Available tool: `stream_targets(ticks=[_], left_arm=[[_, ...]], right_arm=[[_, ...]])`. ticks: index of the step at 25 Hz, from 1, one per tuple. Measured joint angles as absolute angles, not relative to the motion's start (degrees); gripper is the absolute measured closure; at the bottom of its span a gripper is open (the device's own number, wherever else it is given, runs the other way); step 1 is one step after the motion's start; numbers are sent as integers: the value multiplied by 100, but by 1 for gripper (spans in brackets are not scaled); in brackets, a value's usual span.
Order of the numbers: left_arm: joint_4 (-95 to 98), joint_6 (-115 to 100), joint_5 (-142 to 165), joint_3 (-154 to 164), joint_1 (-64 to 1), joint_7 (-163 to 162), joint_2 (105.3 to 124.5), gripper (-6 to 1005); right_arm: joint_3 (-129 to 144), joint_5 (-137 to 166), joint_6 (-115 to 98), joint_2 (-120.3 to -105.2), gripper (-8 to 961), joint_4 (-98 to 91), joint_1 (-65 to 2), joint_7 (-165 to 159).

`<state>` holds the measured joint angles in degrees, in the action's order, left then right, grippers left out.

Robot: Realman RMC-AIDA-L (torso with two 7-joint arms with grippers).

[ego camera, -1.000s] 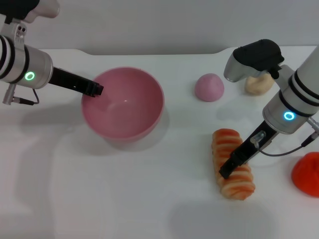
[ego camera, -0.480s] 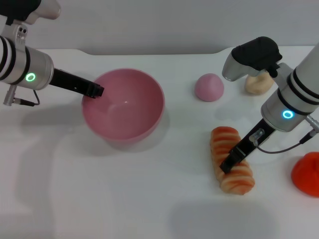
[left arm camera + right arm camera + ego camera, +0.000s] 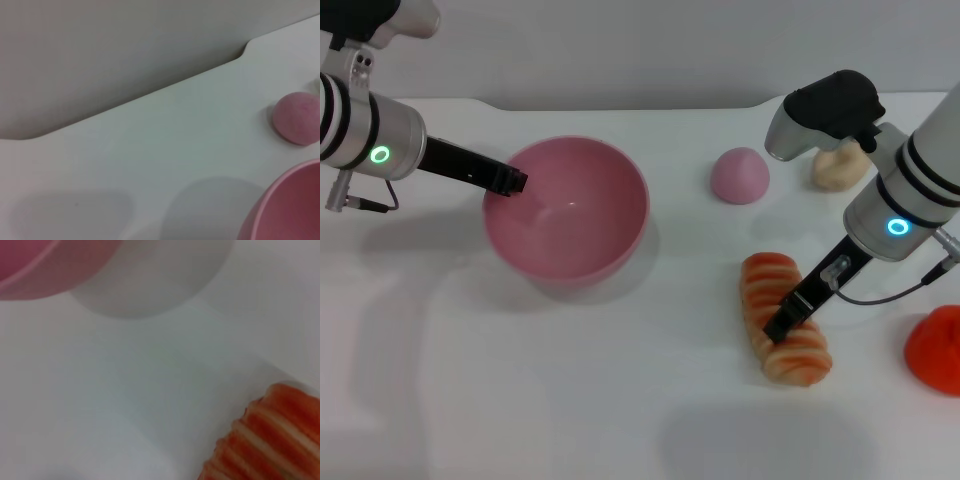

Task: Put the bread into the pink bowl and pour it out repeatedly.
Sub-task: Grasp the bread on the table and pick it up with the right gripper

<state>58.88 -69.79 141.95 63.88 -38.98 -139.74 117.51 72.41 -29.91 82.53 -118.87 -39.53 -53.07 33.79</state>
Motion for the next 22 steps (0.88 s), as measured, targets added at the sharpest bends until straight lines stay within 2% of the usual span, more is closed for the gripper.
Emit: stream_targets(ticks=[22], left_arm=[[5879, -7015, 14183, 6388, -3911, -13965, 11749, 956]], right_arm=[[7276, -3012, 8213, -11888, 701, -3938, -5285, 3411]])
